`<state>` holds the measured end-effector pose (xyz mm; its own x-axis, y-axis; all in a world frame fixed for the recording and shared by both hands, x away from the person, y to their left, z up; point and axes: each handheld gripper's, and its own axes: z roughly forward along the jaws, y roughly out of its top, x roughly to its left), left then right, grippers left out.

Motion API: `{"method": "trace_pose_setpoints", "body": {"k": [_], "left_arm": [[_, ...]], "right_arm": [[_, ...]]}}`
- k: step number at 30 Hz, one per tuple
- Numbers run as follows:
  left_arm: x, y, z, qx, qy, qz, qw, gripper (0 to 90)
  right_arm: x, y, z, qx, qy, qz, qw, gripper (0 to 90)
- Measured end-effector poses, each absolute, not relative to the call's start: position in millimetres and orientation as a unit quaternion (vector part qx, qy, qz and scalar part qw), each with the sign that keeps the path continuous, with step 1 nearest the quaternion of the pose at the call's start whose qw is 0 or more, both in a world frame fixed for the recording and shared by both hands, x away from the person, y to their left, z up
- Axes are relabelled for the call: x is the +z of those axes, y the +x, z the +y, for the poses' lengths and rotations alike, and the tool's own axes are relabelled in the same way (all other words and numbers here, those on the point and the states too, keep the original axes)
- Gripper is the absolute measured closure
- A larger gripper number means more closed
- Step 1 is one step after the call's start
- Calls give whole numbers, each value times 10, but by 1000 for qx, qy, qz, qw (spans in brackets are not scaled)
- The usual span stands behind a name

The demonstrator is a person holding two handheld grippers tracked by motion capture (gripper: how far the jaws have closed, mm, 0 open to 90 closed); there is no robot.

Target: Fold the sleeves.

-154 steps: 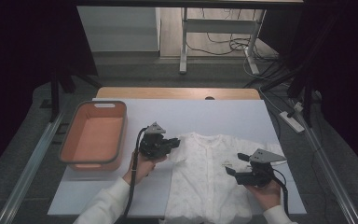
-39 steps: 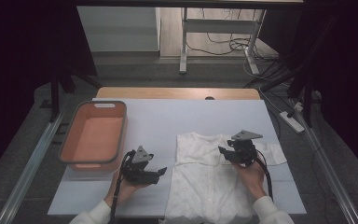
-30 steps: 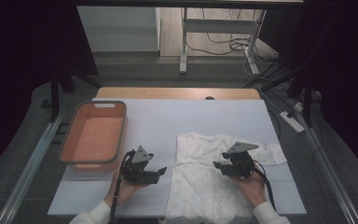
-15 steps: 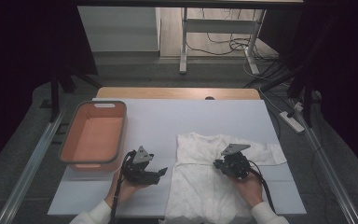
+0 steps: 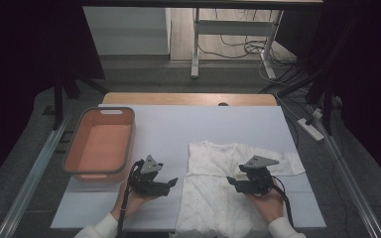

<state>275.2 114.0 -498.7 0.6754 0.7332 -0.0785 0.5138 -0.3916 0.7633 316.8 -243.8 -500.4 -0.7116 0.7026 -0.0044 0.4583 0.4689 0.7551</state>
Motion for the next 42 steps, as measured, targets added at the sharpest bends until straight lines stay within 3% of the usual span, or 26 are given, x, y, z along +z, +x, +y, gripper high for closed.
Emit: {"method": "trace_pose_setpoints", "body": {"k": [10,21,42], "left_arm": [[-5006,2788,1178,127,823,380,403,229],[-5016,2818,1168,126,823,381,402,231],[-5041,2834,1184,124,823,384,400,230]], "right_arm": [[-4942,3003,-2723,397,405,801,190,323],[-4932,3178,-3235,390,468,763,215,312],[-4973,3377,-3360,353,476,769,239,303]]}}
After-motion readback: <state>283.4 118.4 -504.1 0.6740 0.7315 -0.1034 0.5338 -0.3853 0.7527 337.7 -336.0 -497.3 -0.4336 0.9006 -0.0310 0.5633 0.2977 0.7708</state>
